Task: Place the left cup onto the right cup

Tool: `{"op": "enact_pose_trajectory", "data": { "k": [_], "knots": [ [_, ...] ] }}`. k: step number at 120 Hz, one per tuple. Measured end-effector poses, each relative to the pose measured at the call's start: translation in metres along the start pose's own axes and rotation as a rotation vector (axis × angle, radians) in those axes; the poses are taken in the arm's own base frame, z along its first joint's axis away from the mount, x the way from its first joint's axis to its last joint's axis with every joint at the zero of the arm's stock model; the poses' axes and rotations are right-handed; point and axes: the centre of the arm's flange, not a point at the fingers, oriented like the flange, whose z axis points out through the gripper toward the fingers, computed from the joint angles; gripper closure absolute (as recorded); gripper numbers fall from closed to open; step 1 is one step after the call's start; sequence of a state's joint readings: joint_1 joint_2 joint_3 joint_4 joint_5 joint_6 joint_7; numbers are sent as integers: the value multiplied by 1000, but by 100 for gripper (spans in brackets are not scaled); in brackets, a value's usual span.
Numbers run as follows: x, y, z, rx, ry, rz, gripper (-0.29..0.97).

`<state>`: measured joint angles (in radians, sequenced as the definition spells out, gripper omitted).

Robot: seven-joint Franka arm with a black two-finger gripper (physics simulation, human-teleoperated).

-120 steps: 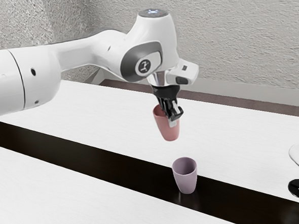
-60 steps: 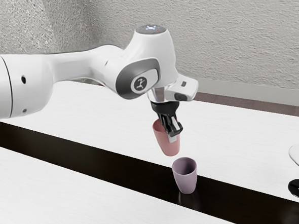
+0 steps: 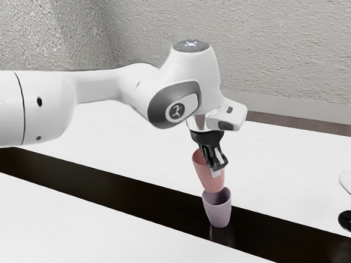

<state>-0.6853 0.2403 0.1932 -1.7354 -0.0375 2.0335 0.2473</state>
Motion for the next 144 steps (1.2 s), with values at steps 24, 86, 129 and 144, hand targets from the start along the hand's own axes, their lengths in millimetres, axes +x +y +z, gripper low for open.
{"op": "enact_pose_trajectory", "data": {
  "k": [24, 86, 129, 144],
  "knots": [
    [2, 0, 17, -3, -23, -3, 79],
    [8, 5, 39, -8, -37, -2, 79],
    [9, 9, 41, -19, -37, 2, 35],
    [8, 9, 34, -19, -26, 3, 21]
  ]
}}
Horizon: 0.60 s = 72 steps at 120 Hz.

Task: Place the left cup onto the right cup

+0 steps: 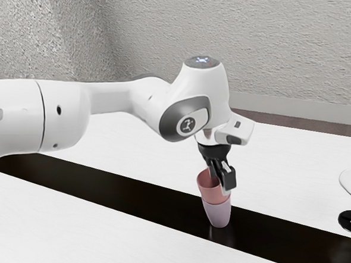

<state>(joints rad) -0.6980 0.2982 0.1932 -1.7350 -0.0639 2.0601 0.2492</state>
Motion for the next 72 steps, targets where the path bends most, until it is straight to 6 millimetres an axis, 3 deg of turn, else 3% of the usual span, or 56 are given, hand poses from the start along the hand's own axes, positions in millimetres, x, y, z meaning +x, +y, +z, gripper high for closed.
{"op": "enact_pose_trajectory", "data": {
  "k": [17, 30, 44, 56, 63, 72],
  "knots": [
    [-6, -11, -36, 2, 43, -17, 12],
    [-16, -40, -66, 1, 63, -62, 8],
    [-42, -101, -101, 2, 73, -166, 6],
    [-78, -158, -130, 2, 73, -272, 5],
    [-104, -198, -147, 6, 73, -347, 4],
    [-152, -249, -167, 10, 69, -460, 4]
  ]
}}
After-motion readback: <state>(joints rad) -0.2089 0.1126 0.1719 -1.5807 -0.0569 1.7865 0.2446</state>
